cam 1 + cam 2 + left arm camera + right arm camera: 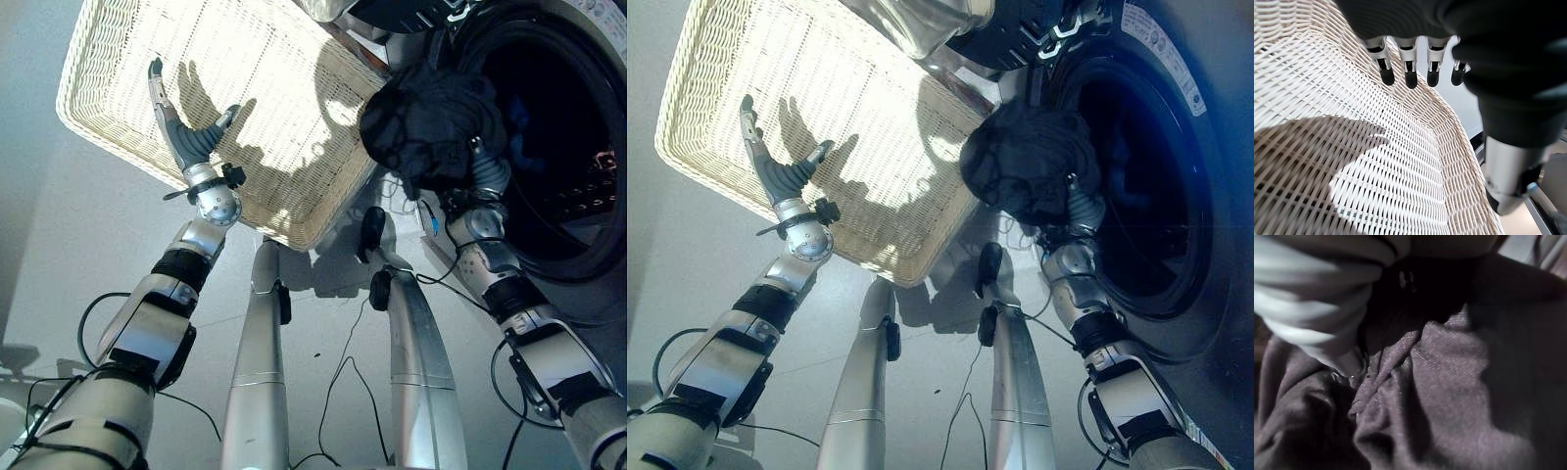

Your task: Put the clothes into the washing machine.

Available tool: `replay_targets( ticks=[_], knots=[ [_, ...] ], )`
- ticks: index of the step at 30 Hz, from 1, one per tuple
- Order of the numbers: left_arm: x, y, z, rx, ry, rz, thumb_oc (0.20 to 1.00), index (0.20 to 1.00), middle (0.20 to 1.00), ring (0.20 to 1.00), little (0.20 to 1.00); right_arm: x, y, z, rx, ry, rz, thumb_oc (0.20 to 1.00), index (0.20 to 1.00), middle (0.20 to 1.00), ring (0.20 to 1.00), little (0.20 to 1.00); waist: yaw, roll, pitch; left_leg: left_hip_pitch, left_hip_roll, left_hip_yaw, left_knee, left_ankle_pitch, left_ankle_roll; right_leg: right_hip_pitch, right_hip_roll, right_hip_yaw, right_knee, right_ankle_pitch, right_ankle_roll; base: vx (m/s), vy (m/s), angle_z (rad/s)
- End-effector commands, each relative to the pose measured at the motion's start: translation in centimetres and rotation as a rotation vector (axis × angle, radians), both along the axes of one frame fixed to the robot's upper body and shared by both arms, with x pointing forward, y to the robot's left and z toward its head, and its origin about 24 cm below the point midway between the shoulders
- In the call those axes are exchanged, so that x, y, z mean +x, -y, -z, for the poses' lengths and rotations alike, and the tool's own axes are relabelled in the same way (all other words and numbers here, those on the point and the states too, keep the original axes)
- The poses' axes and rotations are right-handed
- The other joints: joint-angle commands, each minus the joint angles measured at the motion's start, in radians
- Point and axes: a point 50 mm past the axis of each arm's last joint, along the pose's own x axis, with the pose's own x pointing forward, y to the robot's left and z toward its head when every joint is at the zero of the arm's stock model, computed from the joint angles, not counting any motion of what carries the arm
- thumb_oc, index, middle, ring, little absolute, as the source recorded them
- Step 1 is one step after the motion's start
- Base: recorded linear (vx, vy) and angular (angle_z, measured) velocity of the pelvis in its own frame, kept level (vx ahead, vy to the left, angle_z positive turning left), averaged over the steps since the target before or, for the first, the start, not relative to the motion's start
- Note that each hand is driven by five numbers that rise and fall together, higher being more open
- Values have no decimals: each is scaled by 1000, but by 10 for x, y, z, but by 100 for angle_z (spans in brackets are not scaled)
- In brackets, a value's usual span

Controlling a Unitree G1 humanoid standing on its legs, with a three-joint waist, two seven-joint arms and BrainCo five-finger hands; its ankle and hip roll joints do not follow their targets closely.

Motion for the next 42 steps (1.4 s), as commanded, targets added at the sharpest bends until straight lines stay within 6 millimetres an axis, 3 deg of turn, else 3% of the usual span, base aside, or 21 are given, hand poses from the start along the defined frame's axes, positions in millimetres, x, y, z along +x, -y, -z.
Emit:
replay_targets(
  ticks=[1, 4, 5, 6, 7, 9, 13, 16, 19, 24, 25, 26, 27, 33, 39, 42],
  knots=[
    [-3, -7, -13, -10, 78, -6, 1000, 1000, 1000, 1000, 1000, 1, 30, 4, 62, -80, 68, 200, 200, 200, 200, 200, -15, 22, -21, -17, -38, 77, 161, -169, 21, 77, 50, -6, -255, 194, 140, 4, -35, -4],
    [-2, -7, -13, 4, 73, 3, 1000, 1000, 1000, 1000, 1000, -1, 55, 8, 183, -125, 134, 200, 200, 200, 200, 200, -5, 27, -21, -18, -37, 73, 162, -170, 20, 80, 49, -9, -257, 194, 138, 5, -25, -3],
    [-2, -7, -13, 4, 73, 3, 1000, 1000, 1000, 1000, 1000, -1, 55, 8, 183, -125, 134, 200, 200, 200, 200, 200, -5, 27, -21, -18, -37, 73, 162, -170, 20, 80, 49, -9, -257, 194, 138, 10, -33, -2],
    [-1, -7, -14, 11, 72, 5, 1000, 1000, 1000, 1000, 1000, -3, 67, 7, 273, -118, 173, 200, 200, 200, 200, 200, 0, 29, -21, -18, -36, 70, 164, -172, 19, 82, 49, -10, -258, 194, 138, 14, -53, -2],
    [-2, -8, -13, 23, 67, 8, 1000, 1000, 1000, 1000, 1000, -11, 92, 1, 406, -98, 252, 200, 200, 200, 200, 200, 7, 30, -21, -16, -35, 65, 169, -175, 18, 86, 47, -11, -258, 198, 140, 16, -71, -2],
    [-3, -10, -10, 41, 63, 5, 1000, 1000, 1000, 1000, 1000, -21, 117, -15, 527, -14, 331, 200, 200, 200, 200, 200, 10, 26, -21, -16, -35, 60, 177, -182, 17, 92, 45, -13, -262, 203, 144, 7, -79, 3],
    [-11, -20, -5, 86, 63, -15, 1000, 1000, 1000, 1000, 1000, -53, 162, -63, 696, 340, 500, 200, 200, 200, 200, 200, 12, -1, -21, -13, -27, 46, 179, -193, 17, 113, 45, -24, -282, 217, 152, -9, -92, 2],
    [-14, -30, -6, 99, 62, -30, 1000, 1000, 1000, 1000, 1000, -76, 179, -97, 654, 543, 576, 200, 200, 200, 200, 200, 4, -19, -21, 0, -21, 41, 170, -195, 17, 130, 47, -27, -295, 226, 157, -16, -36, -1],
    [-18, -46, -9, 122, 55, -52, 1000, 1000, 1000, 1000, 1000, -117, 202, -131, 571, 732, 727, 200, 200, 200, 200, 200, -11, -40, -21, 23, -16, 40, 155, -195, 19, 154, 53, -25, -309, 226, 156, -28, 7, -6],
    [-20, -58, -13, 128, 51, -65, 1000, 1000, 1000, 1000, 1000, -150, 222, -135, 554, 813, 874, 200, 200, 200, 200, 200, -22, -45, -21, 34, -15, 38, 148, -195, 21, 162, 56, -21, -309, 219, 152, -2, 4, -1],
    [-20, -61, -17, 125, 51, -68, 1000, 1000, 1000, 1000, 1000, -152, 223, -135, 555, 813, 886, 457, 457, 457, 457, 457, -24, -45, -21, 36, -17, 37, 149, -198, 23, 164, 57, -19, -308, 216, 151, 0, 0, 0],
    [-20, -62, -17, 124, 51, -68, 1000, 1000, 1000, 1000, 1000, -152, 223, -134, 553, 808, 889, 548, 548, 548, 548, 548, -24, -46, -21, 37, -17, 37, 149, -199, 23, 164, 57, -19, -308, 216, 151, 0, 0, 0],
    [-20, -64, -23, 120, 53, -63, 1000, 1000, 1000, 1000, 1000, -150, 223, -133, 557, 772, 891, 1000, 1000, 1000, 1000, 1000, -20, -46, -21, 38, -19, 38, 150, -201, 25, 166, 55, -21, -309, 213, 151, 0, 0, 0],
    [-14, -55, -28, 131, 47, -29, 1000, 1000, 1000, 1000, 1000, -132, 219, -119, 564, 620, 883, 1000, 1000, 1000, 1000, 1000, -7, -32, -21, 38, -29, 35, 149, -196, 29, 167, 42, -27, -318, 218, 150, 0, 0, 0],
    [-8, -41, -27, 126, 45, -7, 1000, 1000, 1000, 1000, 1000, -106, 205, -107, 427, 243, 935, 1000, 1000, 1000, 1000, 1000, 3, -10, -21, 33, -39, 37, 156, -199, 34, 160, 37, -28, -316, 216, 149, 0, 0, 0],
    [-6, -36, -31, 129, 49, -1, 1000, 1000, 1000, 1000, 1000, -95, 198, -109, 211, -21, 983, 1000, 1000, 1000, 1000, 1000, 7, -6, -21, 27, -40, 39, 163, -198, 35, 158, 34, -28, -318, 220, 149, 0, 0, 0]
  ],
)
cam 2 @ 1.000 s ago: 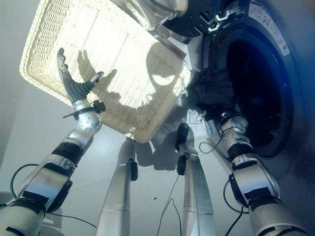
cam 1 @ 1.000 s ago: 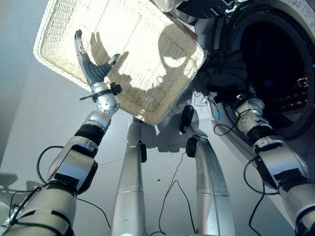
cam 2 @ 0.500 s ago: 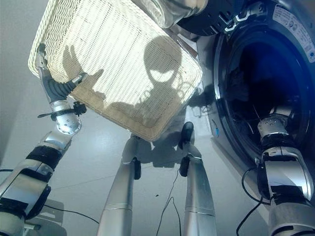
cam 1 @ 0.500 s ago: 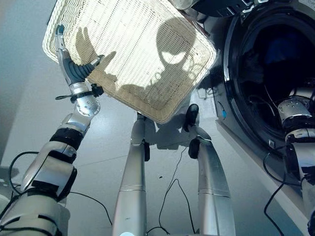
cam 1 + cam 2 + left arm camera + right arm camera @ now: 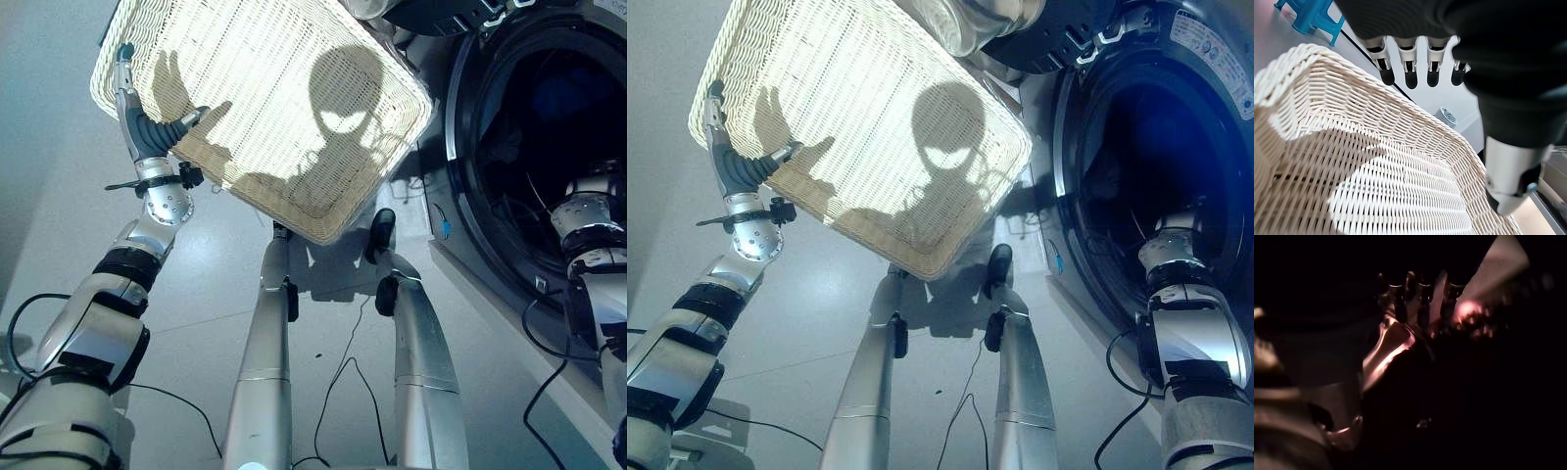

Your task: Put the clothes into the washing machine.

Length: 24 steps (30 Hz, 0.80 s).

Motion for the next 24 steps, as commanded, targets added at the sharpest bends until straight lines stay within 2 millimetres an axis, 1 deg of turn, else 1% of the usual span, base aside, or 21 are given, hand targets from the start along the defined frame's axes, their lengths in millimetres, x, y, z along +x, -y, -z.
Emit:
replay_targets(
  ticks=[1, 2, 5, 10, 12, 15, 20, 24],
  knots=[
    [3, 13, -13, -107, 89, 30, 1000, 1000, 1000, 1000, 1000, -57, 65, -55, -395, -447, 250, 1000, 1000, 1000, 1000, 1000, -20, 4, -25, 20, -12, 51, 175, -227, -11, 101, 54, -19, -226, 142, 110, 0, 0, 0],
    [4, 14, -16, -107, 93, 32, 1000, 1000, 1000, 1000, 1000, -54, 61, -60, -460, -536, 266, 1000, 1000, 1000, 1000, 1000, -19, 5, -25, 18, -13, 50, 175, -227, -8, 100, 55, -18, -227, 144, 109, 0, 0, 0],
    [4, 14, -22, -112, 102, 37, 1000, 1000, 1000, 1000, 1000, -48, 55, -66, -543, -639, 251, 1000, 1000, 1000, 1000, 1000, -16, 8, -25, 14, -13, 52, 172, -227, -5, 98, 56, -20, -228, 139, 109, 0, 0, 0],
    [5, 16, -28, -119, 114, 44, 1000, 1000, 1000, 1000, 1000, -33, 38, -74, -725, -695, 247, 1000, 1000, 1000, 1000, 1000, -15, 14, -25, 11, -13, 57, 162, -227, 0, 93, 56, -22, -229, 133, 110, 0, 0, 0],
    [5, 17, -30, -125, 122, 46, 1000, 1000, 1000, 1000, 1000, -25, 26, -77, -851, -706, 258, 1000, 1000, 1000, 1000, 1000, -18, 16, -25, 8, -13, 58, 158, -227, 1, 88, 56, -21, -231, 132, 110, 0, 0, 0],
    [4, 16, -29, -132, 129, 47, 1000, 1000, 1000, 1000, 1000, -17, 11, -80, -991, -716, 263, 1000, 1000, 1000, 1000, 1000, -22, 18, -25, 2, -14, 61, 160, -229, 0, 80, 56, -18, -228, 128, 111, 0, 0, 0],
    [3, 18, -24, -145, 137, 41, 1000, 1000, 1000, 1000, 1000, 1, -29, -66, -1234, -683, 217, 1000, 1000, 1000, 1000, 1000, -39, 17, -25, 5, -16, 72, 150, -231, 0, 74, 58, -12, -229, 121, 113, -14, 19, 1],
    [1, 22, -17, -153, 140, 35, 1000, 1000, 1000, 1000, 1000, 8, -62, -45, -1384, -666, 141, 1000, 1000, 1000, 1000, 1000, -52, 14, -25, 6, -17, 80, 146, -232, 0, 68, 60, -6, -226, 117, 113, -17, 23, 3]
  ],
)
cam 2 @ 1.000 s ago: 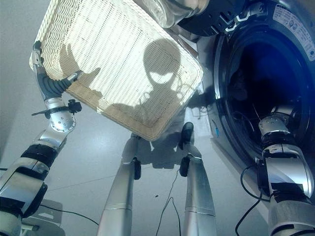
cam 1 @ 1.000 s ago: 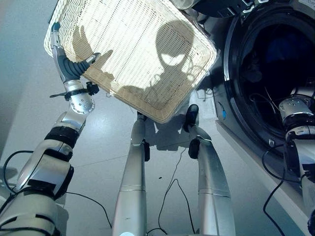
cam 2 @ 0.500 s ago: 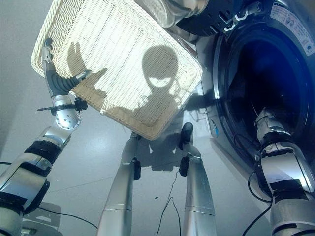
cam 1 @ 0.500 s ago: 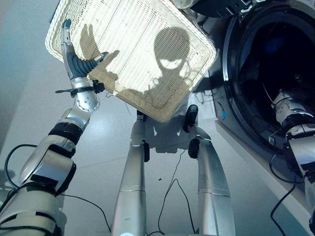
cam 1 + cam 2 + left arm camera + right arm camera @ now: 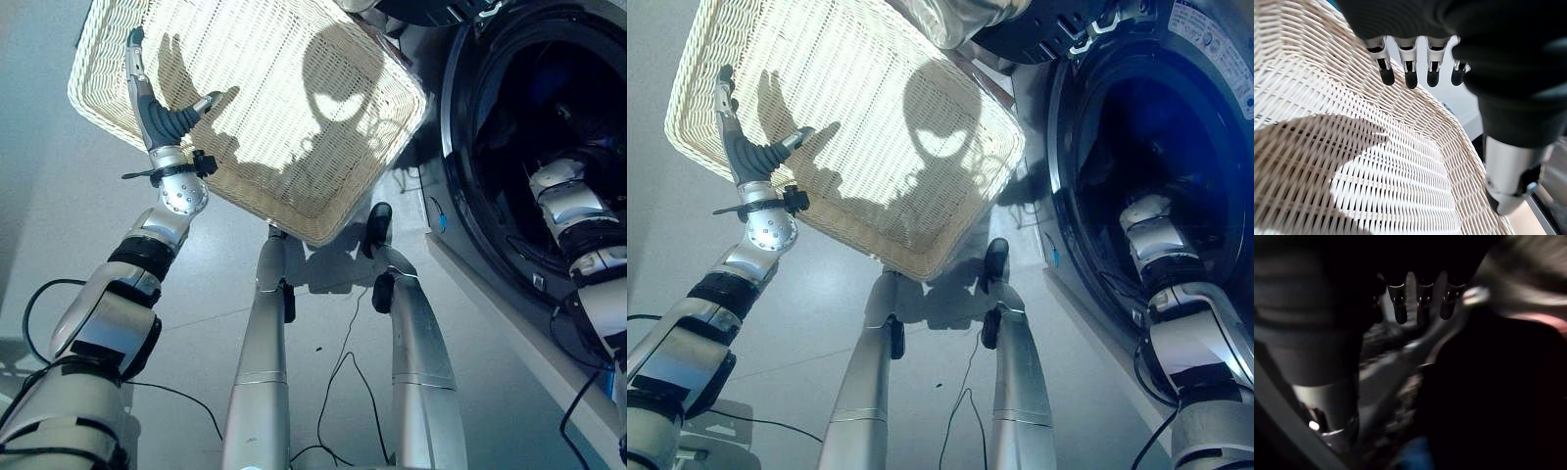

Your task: Put the clothes into the washing machine.

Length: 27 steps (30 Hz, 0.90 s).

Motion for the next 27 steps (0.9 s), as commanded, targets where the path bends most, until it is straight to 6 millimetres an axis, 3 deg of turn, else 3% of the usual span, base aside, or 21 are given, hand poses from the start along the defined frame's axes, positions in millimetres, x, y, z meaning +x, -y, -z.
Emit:
replay_targets(
  ticks=[1, 5, 18, 27],
  knots=[
    [-3, 4, -6, -80, 77, -11, 1000, 1000, 1000, 1000, 1000, -9, 0, 4, -155, -14, 49, 1000, 1000, 1000, 1000, 1000, -30, 10, -24, 18, -14, 76, 179, -228, 3, 94, 59, -10, -219, 135, 108, -31, 34, 1],
    [-3, 7, -2, -93, 82, -12, 1000, 1000, 1000, 1000, 1000, -5, -24, 22, -270, -72, -56, 1000, 1000, 1000, 1000, 1000, -40, 11, -24, 20, -14, 86, 176, -226, 0, 89, 62, -3, -216, 129, 106, -25, 43, 0],
    [-4, 10, 11, -105, 55, -1, 1000, 1000, 1000, 1000, 1000, -3, -56, 56, -373, -185, -235, 1000, 1000, 1000, 1000, 1000, -47, 11, -24, 45, -13, 98, 168, -216, -3, 107, 67, 2, -213, 123, 103, -4, 9, -1],
    [-8, 10, 51, -111, -57, 8, 1000, 1000, 1000, 1000, 1000, -16, -79, 100, -411, -294, -384, 1000, 1000, 1000, 1000, 1000, -53, 1, -24, 128, -22, 94, 153, -213, 3, 175, 79, 18, -221, 126, 102, -4, 20, -2]
  ],
)
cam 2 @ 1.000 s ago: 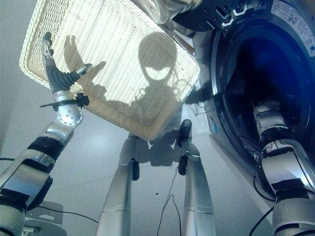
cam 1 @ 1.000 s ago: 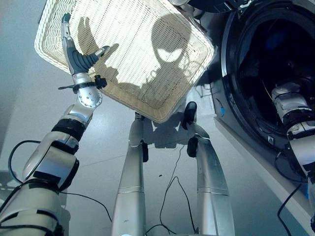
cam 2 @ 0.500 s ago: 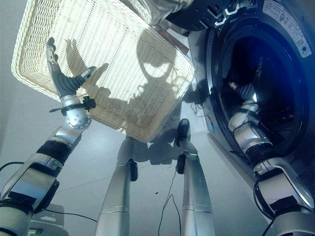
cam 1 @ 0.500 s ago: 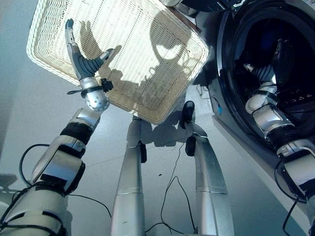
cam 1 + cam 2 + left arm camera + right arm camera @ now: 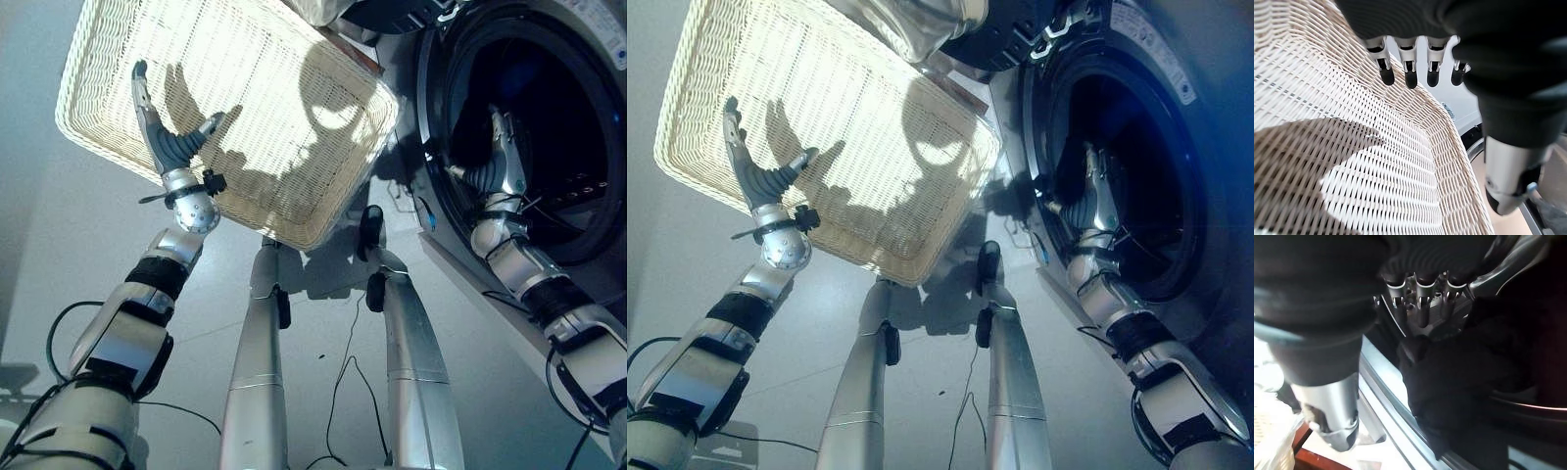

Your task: Put the clothes into the washing machine.

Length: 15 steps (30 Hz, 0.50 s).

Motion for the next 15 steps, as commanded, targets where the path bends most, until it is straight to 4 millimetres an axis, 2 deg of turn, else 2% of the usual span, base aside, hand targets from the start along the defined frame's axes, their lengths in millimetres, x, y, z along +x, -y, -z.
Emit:
replay_targets(
  ticks=[1, 3, 8, 9, 10, 15],
  knots=[
    [-2, 4, 7, -10, 5, 6, 1000, 1000, 1000, 1000, 1000, -7, -13, 15, -40, -28, -81, 1000, 1000, 1000, 1000, 1000, -2, 0, -23, 62, -30, 56, 153, -198, 4, 136, 70, -13, -236, 133, 99, -8, 32, -4],
    [-5, 2, 30, -13, -72, 15, 1000, 1000, 1000, 1000, 1000, -13, -19, 38, -55, -104, -114, 1000, 1000, 1000, 1000, 1000, 1, 0, -23, 132, -33, 52, 131, -198, 6, 198, 69, -13, -246, 131, 99, -22, 28, -5],
    [-12, -6, 64, -18, -195, 24, 1000, 1000, 1000, 1000, 1000, -23, -25, 72, -74, -229, -154, 1000, 1000, 1000, 1000, 1000, 9, -3, -23, 256, -29, 51, 89, -197, 5, 317, 58, -20, -273, 126, 103, -10, 7, -3],
    [-16, -8, 78, -8, -252, 27, 1000, 1000, 1000, 1000, 1000, -28, -26, 87, -81, -285, -167, 1000, 1000, 1000, 1000, 1000, 15, -2, -23, 317, -23, 51, 65, -196, 4, 375, 51, -25, -289, 122, 106, 0, 0, 0],
    [-16, -9, 79, -9, -257, 29, 1000, 1000, 1000, 1000, 1000, -28, -26, 88, -83, -287, -169, 1000, 1000, 1000, 1000, 1000, 15, -2, -23, 318, -22, 51, 60, -189, 4, 376, 51, -26, -295, 129, 106, 0, 0, 0],
    [-36, -13, 128, -4, -428, 61, 1000, 1000, 1000, 1000, 1000, -48, -12, 129, -73, -434, -141, 1000, 1000, 1000, 1000, 1000, 39, 7, -23, 517, -13, 51, 0, -193, -1, 572, 25, -36, -343, 119, 120, 28, -24, -5]
  ],
)
